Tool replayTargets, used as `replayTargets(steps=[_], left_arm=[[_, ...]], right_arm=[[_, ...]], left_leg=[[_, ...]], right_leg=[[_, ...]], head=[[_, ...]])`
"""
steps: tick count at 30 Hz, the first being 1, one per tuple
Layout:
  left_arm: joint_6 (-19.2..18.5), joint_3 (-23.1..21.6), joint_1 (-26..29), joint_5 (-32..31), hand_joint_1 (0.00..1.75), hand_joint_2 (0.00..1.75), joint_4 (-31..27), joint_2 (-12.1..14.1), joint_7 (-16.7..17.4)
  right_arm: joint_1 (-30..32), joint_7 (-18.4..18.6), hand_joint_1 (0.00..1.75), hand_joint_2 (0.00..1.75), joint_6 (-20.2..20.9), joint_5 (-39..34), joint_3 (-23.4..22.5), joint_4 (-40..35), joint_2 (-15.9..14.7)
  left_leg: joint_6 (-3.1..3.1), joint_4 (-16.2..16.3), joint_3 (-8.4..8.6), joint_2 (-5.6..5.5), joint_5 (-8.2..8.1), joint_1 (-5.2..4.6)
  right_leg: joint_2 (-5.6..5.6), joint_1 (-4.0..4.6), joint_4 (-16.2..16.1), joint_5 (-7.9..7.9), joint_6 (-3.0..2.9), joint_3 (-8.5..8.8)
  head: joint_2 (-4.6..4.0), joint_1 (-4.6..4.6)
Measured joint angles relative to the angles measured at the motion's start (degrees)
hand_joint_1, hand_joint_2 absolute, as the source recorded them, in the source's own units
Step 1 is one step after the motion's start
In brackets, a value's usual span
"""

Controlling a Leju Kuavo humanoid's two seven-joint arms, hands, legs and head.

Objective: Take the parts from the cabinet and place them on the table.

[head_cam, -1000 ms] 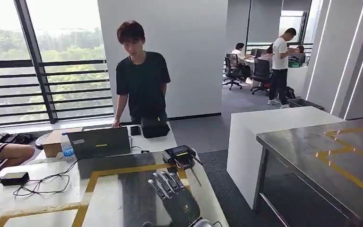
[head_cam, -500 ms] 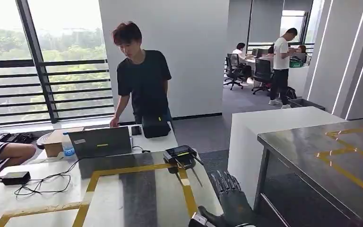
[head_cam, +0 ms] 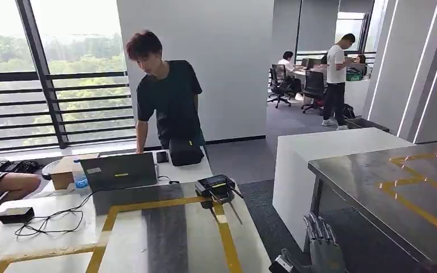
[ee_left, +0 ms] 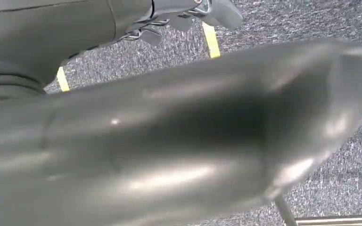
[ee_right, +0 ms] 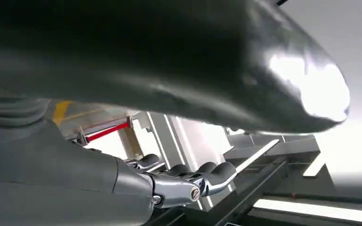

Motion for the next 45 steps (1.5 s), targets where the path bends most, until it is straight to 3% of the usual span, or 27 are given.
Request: replayTargets(steps=[7,12,18,19,20,23,24,25,26,28,29,30,32,33,34,35,36,38,39,40,41,43,44,45], left_arm=[[0.7,0.0,-0.2,0.1,0.00,0.00,0.0,0.0,-0.7],[0.3,0.2,-0.2,1.3,0.00,0.00,0.0,0.1,2.3],[0.1,1.0,-0.4,2.1,0.00,0.00,0.0,0.0,4.3],[0.1,1.0,-0.5,2.1,0.00,0.00,0.0,-0.2,4.4],[0.1,1.0,-0.5,2.1,0.00,0.00,0.0,-0.3,4.5],[0.6,1.1,-0.8,2.1,0.00,0.00,0.0,-0.3,4.7],[0.8,1.1,-0.7,2.1,0.00,0.00,0.0,-0.3,5.1],[1.0,1.1,-0.7,2.1,0.00,0.00,0.0,-0.4,5.4],[1.1,1.1,-0.7,2.0,0.00,0.00,0.0,-0.5,5.7],[1.2,1.1,-0.7,1.9,0.00,0.00,0.1,-0.7,6.4],[1.3,1.2,-0.7,1.9,0.00,0.00,0.0,-0.5,6.7],[1.3,1.2,-0.7,1.8,0.00,0.00,0.0,-0.7,7.0],[1.3,1.2,-0.8,1.4,0.00,0.00,0.0,-0.7,7.4],[1.3,1.2,-0.7,1.2,0.00,0.00,0.0,-0.8,7.7],[1.4,1.2,-0.5,0.8,0.00,0.00,0.1,-0.9,7.9],[1.4,1.2,-0.5,0.8,0.00,0.00,0.1,-0.9,8.2],[1.4,1.2,-0.5,0.8,0.00,0.00,0.1,-0.9,8.3],[1.4,1.2,-0.6,0.6,0.00,0.00,0.2,-1.0,8.7],[1.4,1.2,-0.5,0.4,0.00,0.00,0.1,-1.0,8.8],[1.5,1.2,-0.5,0.2,0.00,0.00,0.1,-1.0,8.9],[1.6,1.2,-0.4,0.0,0.00,0.00,0.2,-1.0,9.1],[1.7,1.2,-0.5,-0.1,0.00,0.00,0.2,-1.0,9.2],[1.8,1.2,-0.6,-0.2,0.00,0.00,0.1,-1.0,9.2],[1.9,1.2,-0.7,-0.2,0.00,0.00,0.1,-1.0,9.3]], right_arm=[[1.2,-4.0,0.00,0.00,-1.7,-2.6,-2.2,0.0,0.5],[2.8,-6.3,0.00,0.00,-2.1,-3.5,-3.6,-0.2,1.8],[3.9,-8.2,0.00,0.00,-2.2,-4.4,-5.0,-0.7,4.3],[4.0,-8.2,0.00,0.00,-2.2,-4.5,-5.1,-0.9,4.4],[3.9,-8.3,0.00,0.00,-2.2,-4.5,-5.2,-1.0,4.4],[4.3,-8.8,0.00,0.00,-2.2,-4.8,-5.3,-0.9,4.7],[4.7,-9.0,0.00,0.00,-2.2,-5.2,-5.4,-0.9,4.8],[5.1,-9.3,0.00,0.00,-2.2,-5.6,-5.7,-0.9,5.0],[5.4,-9.7,0.00,0.00,-2.2,-5.8,-6.1,-1.0,5.2],[5.8,-10.6,0.00,0.00,-2.2,-6.5,-6.7,-1.1,5.7],[6.0,-11.0,0.00,0.00,-2.2,-6.8,-7.0,-1.3,6.1],[6.6,-11.4,0.00,0.00,-2.2,-6.9,-7.3,-1.4,6.6],[7.5,-11.9,0.00,0.00,-2.2,-7.4,-8.0,-1.7,7.2],[8.0,-12.1,0.00,0.00,-2.2,-7.5,-8.2,-1.9,7.5],[8.3,-12.4,0.00,0.00,-2.2,-7.7,-8.3,-2.1,8.0],[8.7,-12.7,0.00,0.00,-2.2,-7.9,-8.6,-2.3,8.5],[9.0,-13.0,0.00,0.00,-2.2,-8.2,-9.0,-2.4,8.9],[9.8,-13.4,0.00,0.00,-2.2,-8.7,-9.4,-2.5,9.4],[10.2,-13.5,0.00,0.00,-2.2,-8.7,-9.6,-2.5,9.6],[10.6,-13.7,0.00,0.00,-2.2,-8.8,-9.6,-2.5,9.7],[10.9,-13.8,0.00,0.00,-2.2,-9.0,-9.7,-2.5,9.9],[11.0,-13.8,0.00,0.00,-2.2,-9.2,-10.1,-2.6,10.3],[11.0,-13.9,0.00,0.00,-2.2,-9.3,-10.2,-2.7,10.5],[11.1,-13.9,0.00,0.00,-2.2,-9.4,-10.3,-3.0,10.6]], left_leg=[[0.00,0.0,-0.03,-0.02,0.00,0.00],[0.47,0.2,-0.11,-0.01,-0.23,-0.21],[1.46,0.0,-0.04,-0.02,-0.23,-0.58],[1.78,-1.0,0.64,0.08,0.45,0.32],[2.04,-1.4,0.91,0.13,0.77,0.36],[2.09,-1.4,0.76,0.16,0.87,0.58],[2.03,-1.3,0.63,0.14,0.90,0.68],[1.87,-1.3,0.52,0.12,0.94,0.87],[1.54,-1.1,0.40,0.08,0.94,1.15],[0.59,-0.6,0.14,0.00,0.84,1.86],[-0.11,-0.4,-0.03,-0.03,0.78,1.92],[-0.81,-0.4,-0.12,-0.15,0.89,1.91],[-1.80,-0.5,-0.23,-0.48,1.38,1.80],[-2.33,-0.9,-0.20,-0.49,1.74,1.87],[-2.75,-1.0,-0.30,-0.42,1.78,2.07],[-2.43,0.2,-1.10,0.01,0.21,2.12],[-2.04,3.5,-2.27,0.30,-2.65,1.86],[-1.65,13.0,-5.62,0.32,-8.12,1.22],[-1.46,16.3,-6.55,0.32,-9.57,0.93],[-1.19,17.3,-6.32,0.32,-9.69,0.67],[-0.77,15.9,-4.82,0.32,-8.61,0.39],[0.35,6.8,1.52,0.33,-5.15,-0.20],[0.91,2.2,4.78,0.37,-5.03,-0.46],[1.05,0.6,5.95,0.47,-5.51,-0.85]], right_leg=[[-0.02,-0.01,0.0,0.00,0.00,0.01],[-0.03,-0.25,-0.1,0.01,0.24,0.04],[-0.06,-0.54,-0.6,0.12,1.17,0.38],[-0.05,-0.57,-0.4,-0.08,1.42,0.46],[-0.05,-0.50,0.7,-1.19,1.75,0.05],[-0.03,-1.12,12.4,-7.89,2.69,-4.87],[-0.04,-1.41,15.5,-8.74,3.04,-6.19],[-0.04,-1.72,15.5,-7.90,3.33,-6.04],[-0.06,-2.02,13.0,-6.08,3.68,-4.68],[-0.15,-2.72,2.8,-1.66,4.54,1.06],[-0.01,-2.85,-0.9,-2.52,5.09,2.76],[1.04,-2.15,0.6,-1.17,4.13,2.64],[0.96,-2.01,0.5,-1.73,2.83,2.13],[0.94,-1.95,0.6,-1.61,2.41,1.84],[0.80,-2.18,0.2,-1.09,1.57,1.62],[0.56,-2.14,0.1,-0.71,0.98,1.42],[0.58,-2.00,0.0,-0.36,0.43,1.08],[0.19,-1.37,0.0,0.20,-0.31,0.26],[-0.03,-1.00,0.0,0.51,-0.53,-0.21],[-0.06,-0.67,0.1,0.87,-0.68,-0.66],[-0.10,-0.40,0.1,1.26,-0.71,-1.17],[-0.09,0.01,0.1,2.13,-0.62,-2.14],[-0.09,0.02,0.2,2.46,-0.48,-2.31],[-0.08,0.45,0.2,2.74,-0.13,-2.68]], head=[[0.00,0.00],[0.00,0.00],[0.00,-0.02],[0.00,-0.02],[0.00,0.09],[0.00,0.13],[0.00,0.15],[0.00,0.15],[0.00,0.17],[0.00,0.18],[0.00,0.28],[0.00,0.17],[0.00,0.15],[0.00,0.11],[0.00,0.00],[0.00,-0.02],[0.00,-0.26],[0.00,-0.35],[0.00,-0.35],[0.00,-0.35],[0.00,-0.35],[0.00,-0.35],[0.00,-0.35],[0.00,-0.37]])
